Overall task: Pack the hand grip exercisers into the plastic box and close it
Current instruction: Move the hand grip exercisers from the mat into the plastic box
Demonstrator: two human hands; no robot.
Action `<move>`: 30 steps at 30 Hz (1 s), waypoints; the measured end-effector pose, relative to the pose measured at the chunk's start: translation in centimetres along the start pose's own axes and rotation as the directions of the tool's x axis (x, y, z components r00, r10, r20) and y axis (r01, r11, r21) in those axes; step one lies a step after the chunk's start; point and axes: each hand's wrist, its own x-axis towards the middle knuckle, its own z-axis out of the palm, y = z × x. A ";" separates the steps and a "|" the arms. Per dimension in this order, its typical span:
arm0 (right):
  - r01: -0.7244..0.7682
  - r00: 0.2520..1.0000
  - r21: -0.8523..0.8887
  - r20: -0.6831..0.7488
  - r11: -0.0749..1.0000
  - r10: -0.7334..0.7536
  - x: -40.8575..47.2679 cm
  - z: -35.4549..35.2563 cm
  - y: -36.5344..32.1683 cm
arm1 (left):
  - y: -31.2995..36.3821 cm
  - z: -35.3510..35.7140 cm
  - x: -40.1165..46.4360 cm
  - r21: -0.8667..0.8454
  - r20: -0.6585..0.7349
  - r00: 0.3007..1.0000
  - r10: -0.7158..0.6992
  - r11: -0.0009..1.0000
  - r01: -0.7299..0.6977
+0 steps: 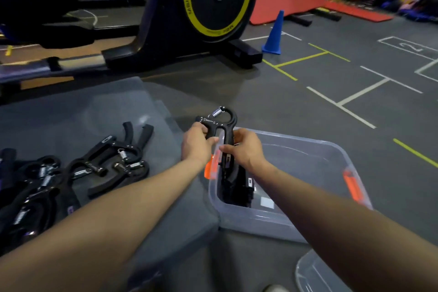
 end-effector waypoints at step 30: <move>-0.475 0.878 0.001 -0.062 0.880 0.474 5.8 0.5 11.5 | -4.0 5.2 1.4 0.427 0.435 0.896 0.090 0.855 -0.294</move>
